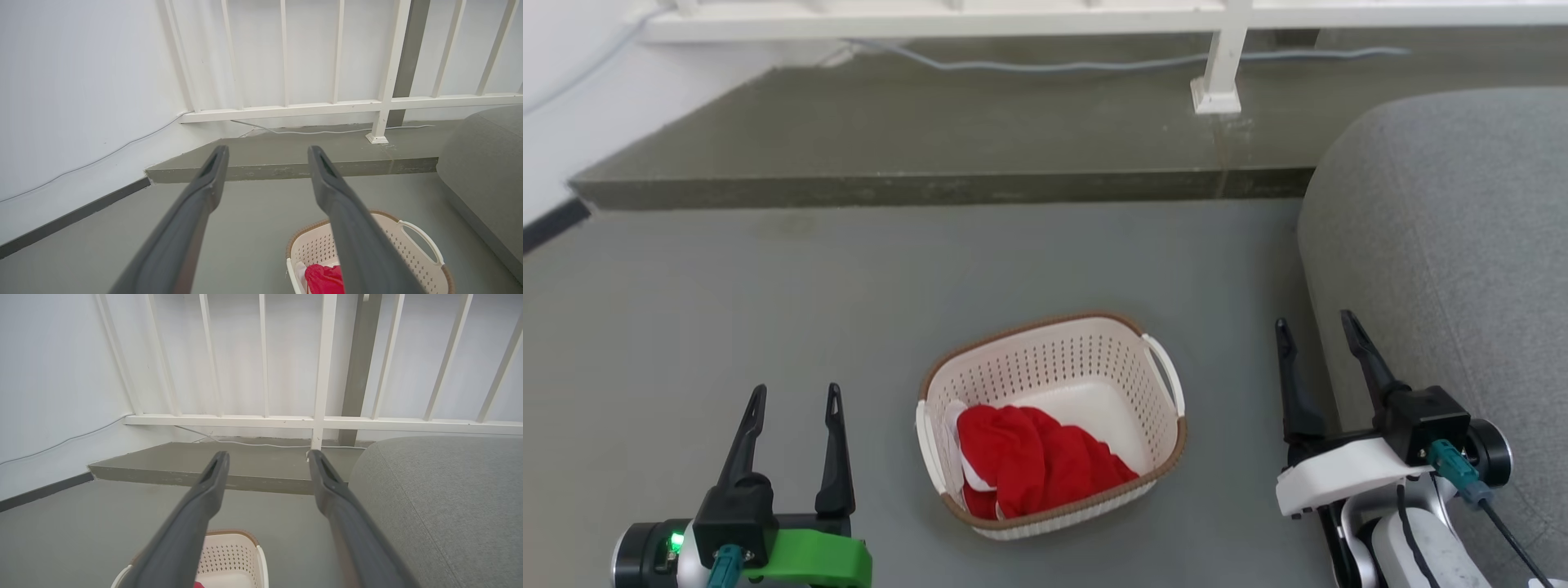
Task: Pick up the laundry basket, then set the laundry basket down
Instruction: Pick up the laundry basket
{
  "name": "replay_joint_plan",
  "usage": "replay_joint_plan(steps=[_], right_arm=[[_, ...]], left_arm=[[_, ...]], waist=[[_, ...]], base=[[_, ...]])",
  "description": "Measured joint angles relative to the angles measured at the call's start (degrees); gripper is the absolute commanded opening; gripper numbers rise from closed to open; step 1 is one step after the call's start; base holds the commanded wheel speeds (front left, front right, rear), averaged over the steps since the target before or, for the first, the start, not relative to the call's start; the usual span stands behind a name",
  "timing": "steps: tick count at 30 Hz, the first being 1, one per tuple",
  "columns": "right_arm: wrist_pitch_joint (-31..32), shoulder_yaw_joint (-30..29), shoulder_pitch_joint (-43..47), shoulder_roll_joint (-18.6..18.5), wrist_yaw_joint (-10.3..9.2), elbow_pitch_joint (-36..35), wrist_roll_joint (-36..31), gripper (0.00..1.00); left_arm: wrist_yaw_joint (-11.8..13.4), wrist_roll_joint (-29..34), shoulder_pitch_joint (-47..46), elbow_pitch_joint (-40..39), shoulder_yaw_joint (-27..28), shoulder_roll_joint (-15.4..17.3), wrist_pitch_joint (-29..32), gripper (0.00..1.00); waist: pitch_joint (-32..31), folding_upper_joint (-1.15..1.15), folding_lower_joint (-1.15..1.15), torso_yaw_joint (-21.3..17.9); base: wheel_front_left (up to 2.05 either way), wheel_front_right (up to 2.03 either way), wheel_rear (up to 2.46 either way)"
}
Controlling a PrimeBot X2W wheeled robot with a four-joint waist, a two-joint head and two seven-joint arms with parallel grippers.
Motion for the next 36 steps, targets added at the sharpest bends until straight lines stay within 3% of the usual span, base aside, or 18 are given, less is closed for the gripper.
replay_joint_plan(steps=[9,17,36], right_arm=[[0.0,-1.0,-2.3,0.0,0.2,1.2,1.1,1.0],[0.0,-2.6,-7.6,-0.3,0.6,5.1,1.2,1.0],[0.0,-3.8,-21.3,-0.3,1.08,5.5,1.3,1.0]], left_arm=[[0.0,-0.3,-2.2,0.9,0.7,0.0,0.0,1.0],[0.0,-2.4,-6.9,6.1,1.7,-0.1,0.0,1.0],[-0.5,-3.9,-20.1,17.7,-0.5,-0.4,0.0,1.0]], waist=[[5.2,0.0,0.0,-0.1],[11.9,0.0,0.0,-0.4],[26.5,0.0,0.01,-0.9]], base=[[0.0,0.0,0.0],[0.0,0.0,0.0],[0.0,0.0,0.0]])
